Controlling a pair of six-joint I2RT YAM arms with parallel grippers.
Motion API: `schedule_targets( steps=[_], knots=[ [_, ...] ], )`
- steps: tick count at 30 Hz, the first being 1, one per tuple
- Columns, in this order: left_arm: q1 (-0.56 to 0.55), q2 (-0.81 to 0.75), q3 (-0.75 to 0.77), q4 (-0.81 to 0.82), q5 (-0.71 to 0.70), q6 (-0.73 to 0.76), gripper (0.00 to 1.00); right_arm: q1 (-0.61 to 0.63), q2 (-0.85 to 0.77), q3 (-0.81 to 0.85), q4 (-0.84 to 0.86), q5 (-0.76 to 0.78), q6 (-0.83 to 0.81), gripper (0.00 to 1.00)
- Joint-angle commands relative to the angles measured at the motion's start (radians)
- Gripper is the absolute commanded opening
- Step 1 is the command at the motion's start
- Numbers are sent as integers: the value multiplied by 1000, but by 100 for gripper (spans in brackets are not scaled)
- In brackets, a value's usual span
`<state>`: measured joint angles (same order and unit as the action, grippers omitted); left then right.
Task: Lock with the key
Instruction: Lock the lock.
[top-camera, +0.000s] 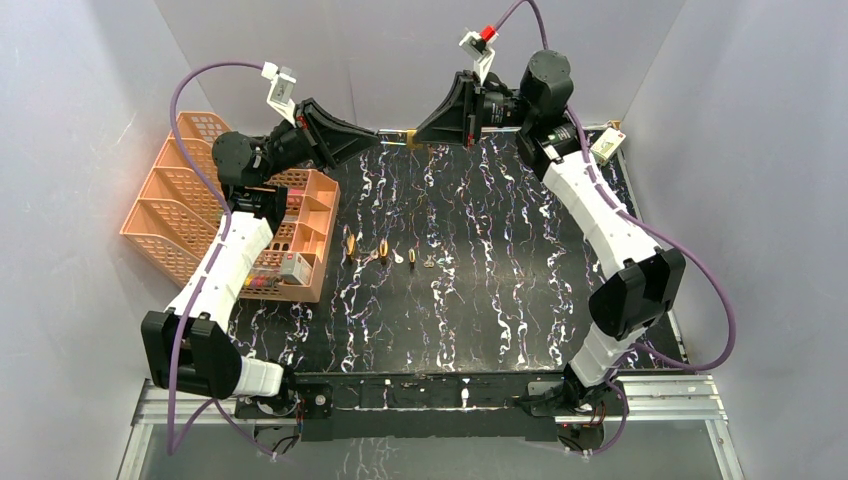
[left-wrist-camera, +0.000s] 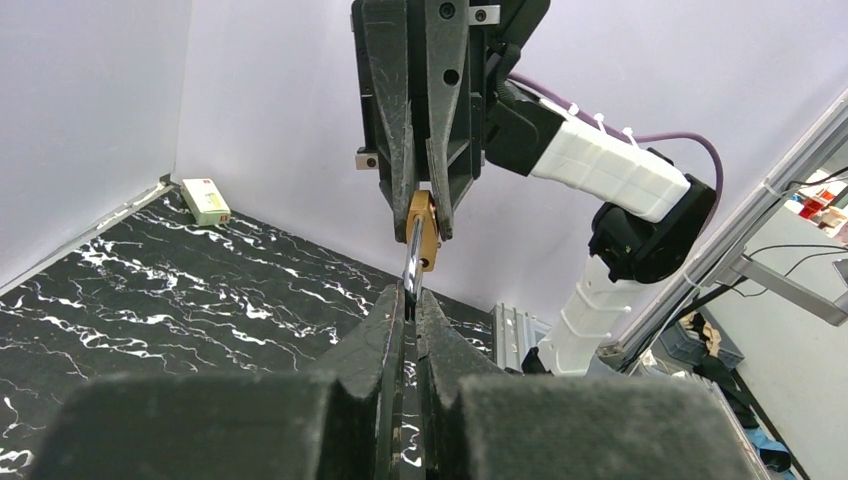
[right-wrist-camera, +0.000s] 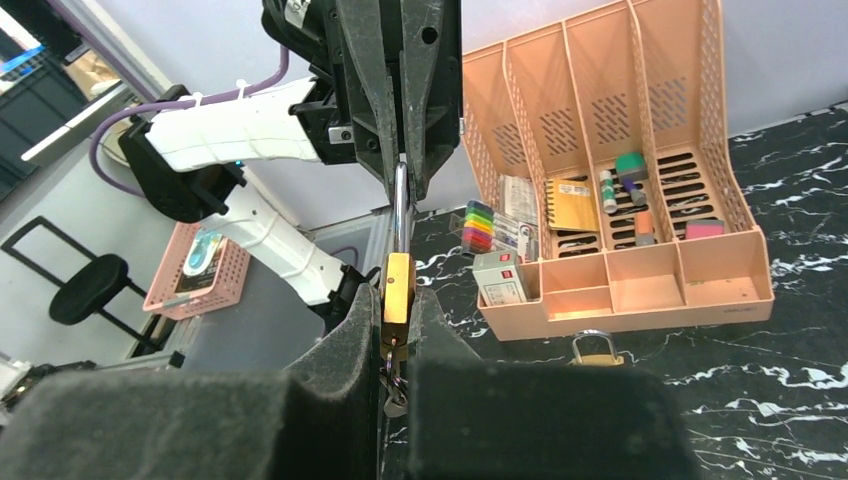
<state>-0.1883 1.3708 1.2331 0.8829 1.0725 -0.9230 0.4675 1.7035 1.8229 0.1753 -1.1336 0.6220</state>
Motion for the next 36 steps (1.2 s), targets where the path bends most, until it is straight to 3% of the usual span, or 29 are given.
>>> schedule_targets(
  steps=[1,17,22,25,32,36],
  knots=[
    [-149,-15,12,22,84,11,0,112,56,56,163,35,103,0],
    [-163,-14,10,23,99,26,0,115,96,127,113,0,167,0],
    [-163,-25,11,17,115,38,6,115,92,150,25,1,111,0],
    [-165,-31,14,-9,124,63,0,114,85,153,-17,3,84,0],
    [-162,-45,22,-41,143,87,0,114,75,149,-103,15,21,0],
    [-162,-43,26,-42,142,56,0,114,73,190,-257,78,-110,0]
  ],
)
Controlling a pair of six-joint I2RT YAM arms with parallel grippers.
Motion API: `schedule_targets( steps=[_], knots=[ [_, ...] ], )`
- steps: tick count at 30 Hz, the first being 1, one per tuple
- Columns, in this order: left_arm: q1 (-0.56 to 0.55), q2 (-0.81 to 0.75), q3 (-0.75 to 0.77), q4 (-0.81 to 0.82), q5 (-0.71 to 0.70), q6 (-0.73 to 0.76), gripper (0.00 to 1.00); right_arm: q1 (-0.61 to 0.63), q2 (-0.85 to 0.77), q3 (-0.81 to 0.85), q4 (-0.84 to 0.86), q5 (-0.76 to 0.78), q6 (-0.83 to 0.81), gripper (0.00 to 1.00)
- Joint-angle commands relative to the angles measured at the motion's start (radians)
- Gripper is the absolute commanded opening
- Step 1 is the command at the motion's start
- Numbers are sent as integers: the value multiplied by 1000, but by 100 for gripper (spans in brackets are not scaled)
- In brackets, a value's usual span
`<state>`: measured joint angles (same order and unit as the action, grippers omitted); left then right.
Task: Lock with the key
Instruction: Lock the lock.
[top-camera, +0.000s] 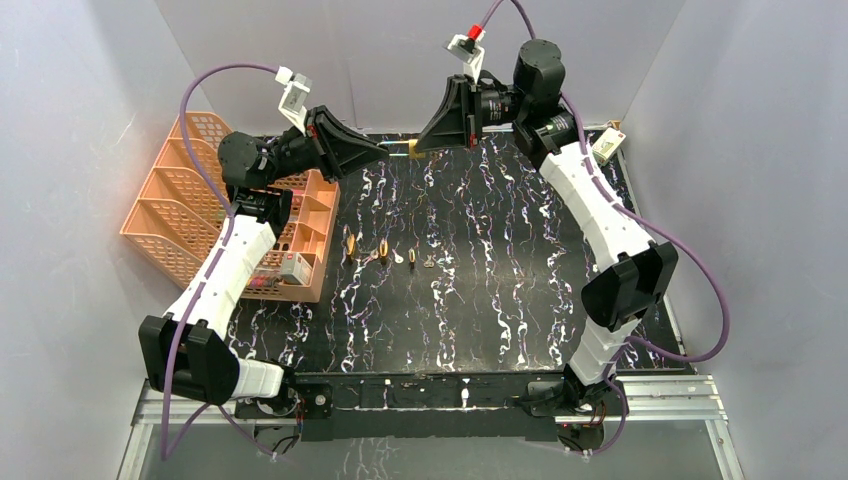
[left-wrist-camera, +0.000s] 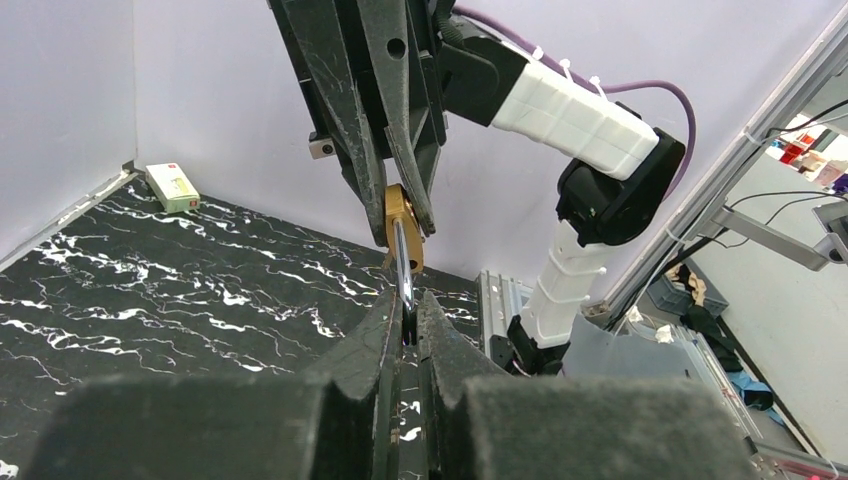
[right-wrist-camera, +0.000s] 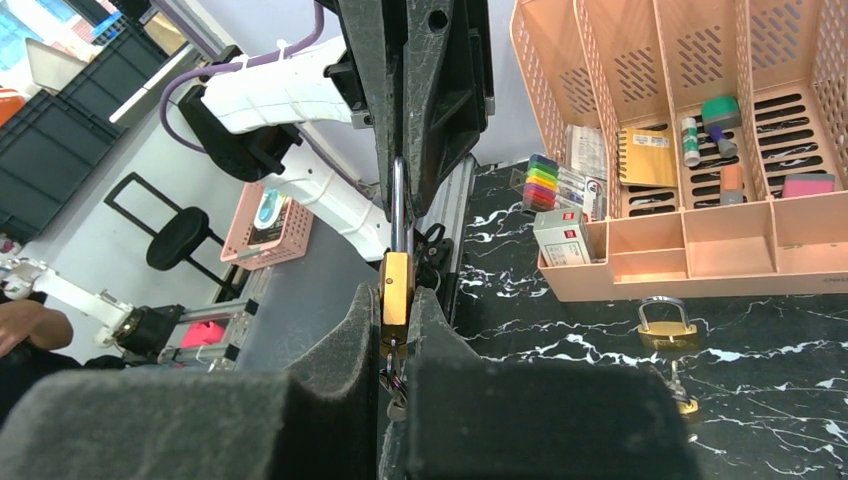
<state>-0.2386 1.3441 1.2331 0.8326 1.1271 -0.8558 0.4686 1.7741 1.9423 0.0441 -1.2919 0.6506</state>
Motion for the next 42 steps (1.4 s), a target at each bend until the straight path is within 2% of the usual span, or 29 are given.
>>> schedule_targets(
  steps=[1,8,19,30,42],
  knots=[
    [-112,-16,26,8,85,-17,0,113,4,81,-160,265,-171,0],
    [-112,-16,20,8,92,-49,0,113,-23,91,-260,381,-325,0],
    [-112,6,25,24,79,-77,0,140,-72,10,-170,458,-361,0],
    [-109,13,88,36,94,-104,0,167,-109,-21,-307,540,-578,0],
    [-106,22,101,80,88,-118,0,183,-98,-51,-242,519,-508,0]
  ],
)
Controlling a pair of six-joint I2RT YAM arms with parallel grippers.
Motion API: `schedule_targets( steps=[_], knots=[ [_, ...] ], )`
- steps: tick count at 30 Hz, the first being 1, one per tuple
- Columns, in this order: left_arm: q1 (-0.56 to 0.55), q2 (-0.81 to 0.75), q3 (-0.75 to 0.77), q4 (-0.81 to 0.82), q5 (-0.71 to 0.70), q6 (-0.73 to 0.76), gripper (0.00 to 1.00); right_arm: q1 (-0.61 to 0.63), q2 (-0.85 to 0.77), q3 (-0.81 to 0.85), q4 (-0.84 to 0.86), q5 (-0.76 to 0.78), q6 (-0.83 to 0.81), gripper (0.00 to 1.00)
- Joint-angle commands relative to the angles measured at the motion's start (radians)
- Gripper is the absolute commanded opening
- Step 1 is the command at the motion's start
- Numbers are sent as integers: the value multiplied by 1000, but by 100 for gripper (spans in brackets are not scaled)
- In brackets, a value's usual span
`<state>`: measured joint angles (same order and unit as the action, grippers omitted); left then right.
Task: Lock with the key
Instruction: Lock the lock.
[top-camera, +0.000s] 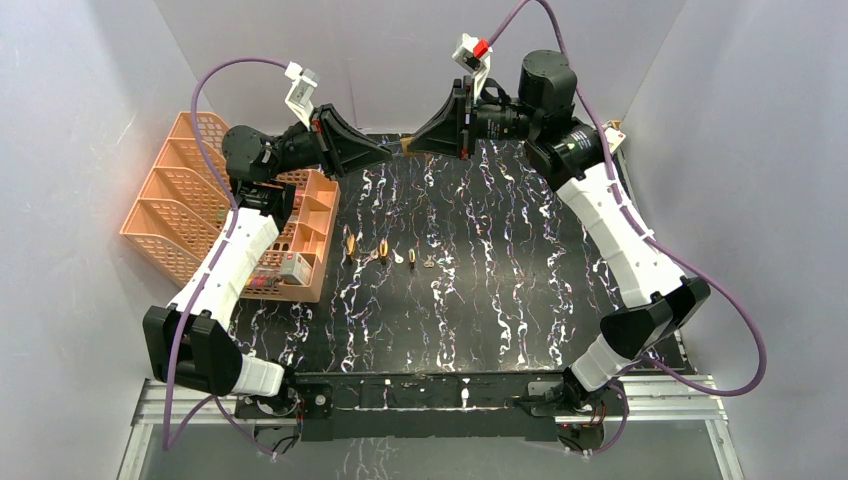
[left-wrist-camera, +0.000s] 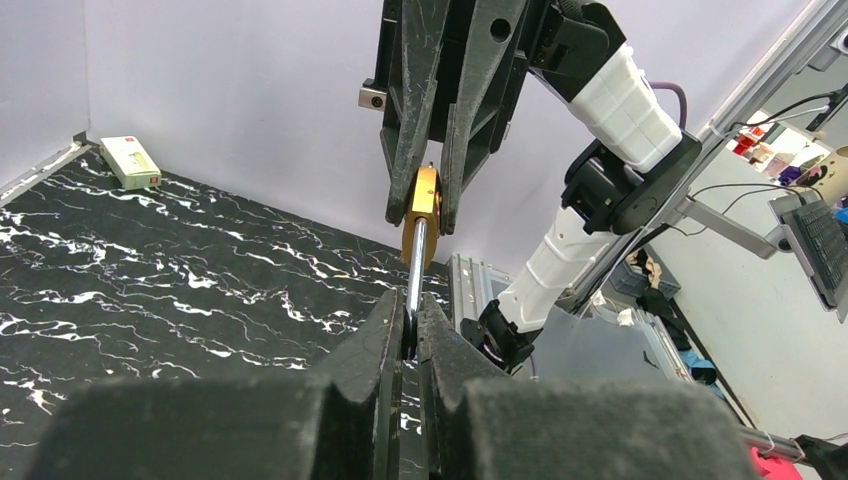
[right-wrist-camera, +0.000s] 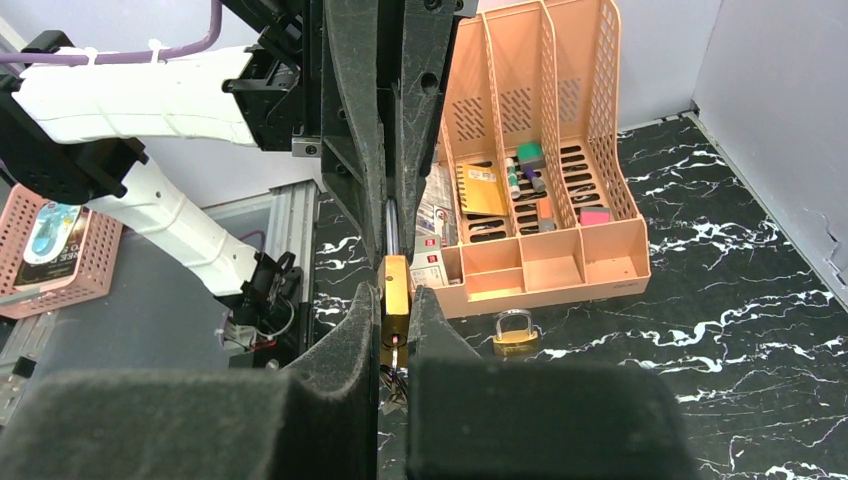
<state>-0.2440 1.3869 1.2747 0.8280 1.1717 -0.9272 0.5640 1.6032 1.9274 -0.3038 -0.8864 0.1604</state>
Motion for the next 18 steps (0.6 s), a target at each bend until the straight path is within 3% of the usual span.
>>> schedule_targets(
  steps=[1,8,9,11,13,15,18],
  knots=[
    [-101,-22,63,85,48,-44,0,87,68,-36,105,116,-18,0],
    [-70,-3,96,104,72,-50,0,17,14,-74,109,53,9,0],
    [-67,1,104,111,77,-57,0,6,5,-88,118,36,14,7],
    [-63,11,117,119,84,-63,0,-11,-10,-111,134,2,24,36],
    [-59,16,130,121,89,-68,0,-25,-23,-121,135,-5,25,55],
    [-53,18,138,122,88,-70,0,-46,-35,-131,138,-8,26,63],
    [-43,21,148,122,88,-73,0,-102,-63,-171,189,-39,58,67]
  ],
)
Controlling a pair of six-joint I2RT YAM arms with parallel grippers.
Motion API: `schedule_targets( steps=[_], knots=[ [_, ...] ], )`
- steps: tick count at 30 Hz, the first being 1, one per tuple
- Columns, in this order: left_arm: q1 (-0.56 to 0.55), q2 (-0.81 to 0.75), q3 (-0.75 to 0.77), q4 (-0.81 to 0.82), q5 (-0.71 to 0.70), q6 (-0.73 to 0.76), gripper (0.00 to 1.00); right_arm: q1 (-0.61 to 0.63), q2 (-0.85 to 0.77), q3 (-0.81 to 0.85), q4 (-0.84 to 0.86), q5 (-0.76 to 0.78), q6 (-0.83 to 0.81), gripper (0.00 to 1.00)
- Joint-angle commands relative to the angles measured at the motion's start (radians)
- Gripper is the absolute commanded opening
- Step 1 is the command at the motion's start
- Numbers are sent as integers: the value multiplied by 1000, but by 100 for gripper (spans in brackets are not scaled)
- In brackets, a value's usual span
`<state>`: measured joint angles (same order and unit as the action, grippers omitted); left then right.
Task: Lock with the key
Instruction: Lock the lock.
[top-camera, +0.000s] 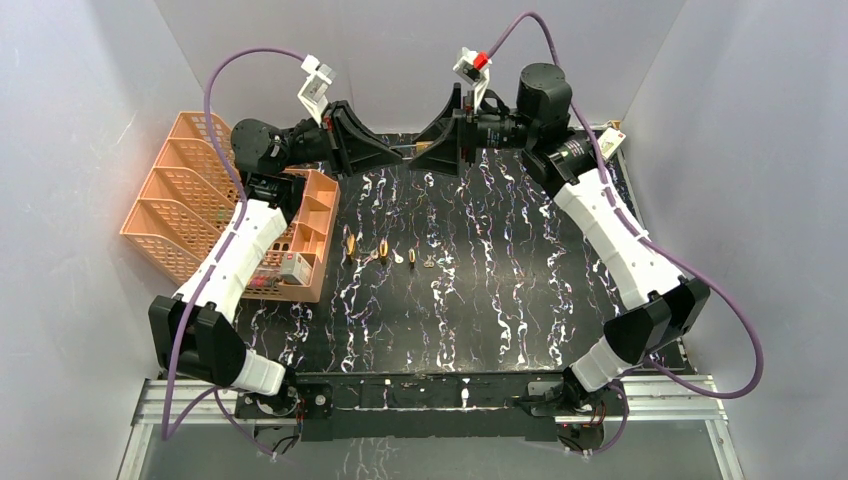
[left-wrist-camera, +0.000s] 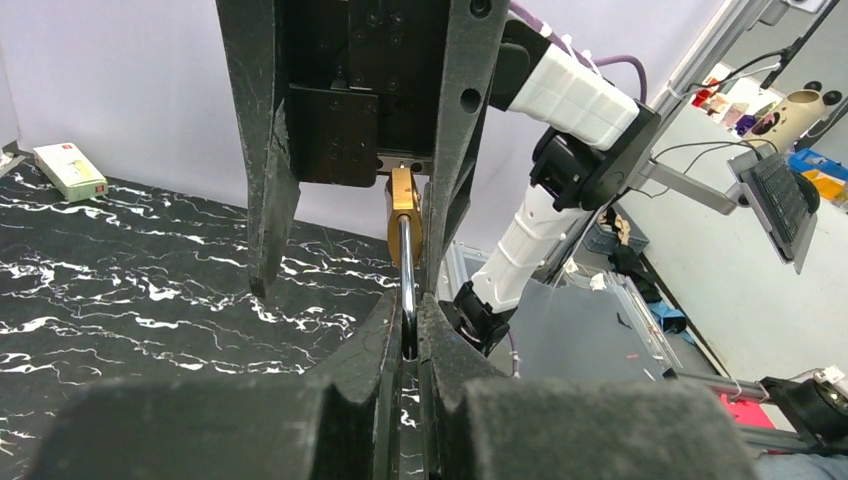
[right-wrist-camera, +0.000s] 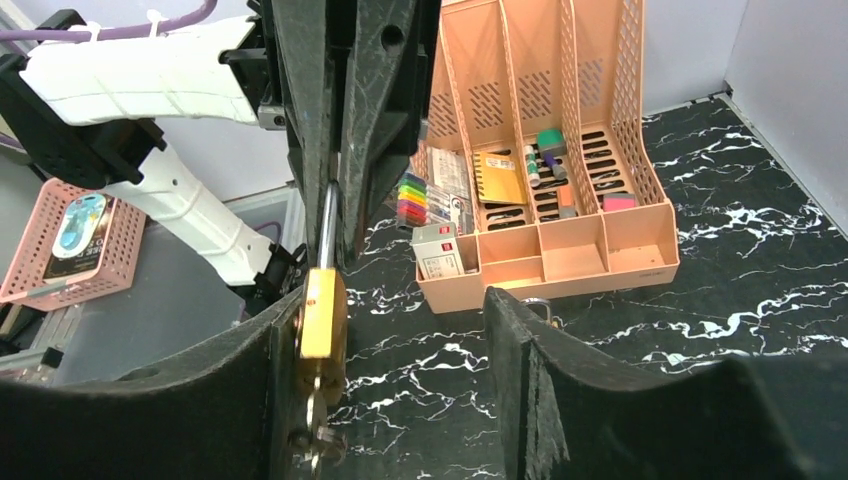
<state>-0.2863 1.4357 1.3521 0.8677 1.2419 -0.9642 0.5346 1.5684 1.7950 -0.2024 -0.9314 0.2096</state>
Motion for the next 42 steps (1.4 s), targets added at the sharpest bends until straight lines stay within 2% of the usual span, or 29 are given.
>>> schedule_targets(
  steps=[1,9,20,29,42],
  knots=[
    [2,-28,72,82,18,-36,0,-94,-40,-59,116,-10,27,68],
    [23,-12,69,82,22,-45,0,-222,-121,-168,238,-133,101,70],
    [43,-18,37,82,20,-35,0,-224,-111,-176,371,-205,209,71],
    [59,1,42,77,14,-31,0,-217,-134,-165,344,-215,199,75],
    [66,-23,5,76,-6,-10,0,-173,-116,-126,235,-155,140,67]
  ],
)
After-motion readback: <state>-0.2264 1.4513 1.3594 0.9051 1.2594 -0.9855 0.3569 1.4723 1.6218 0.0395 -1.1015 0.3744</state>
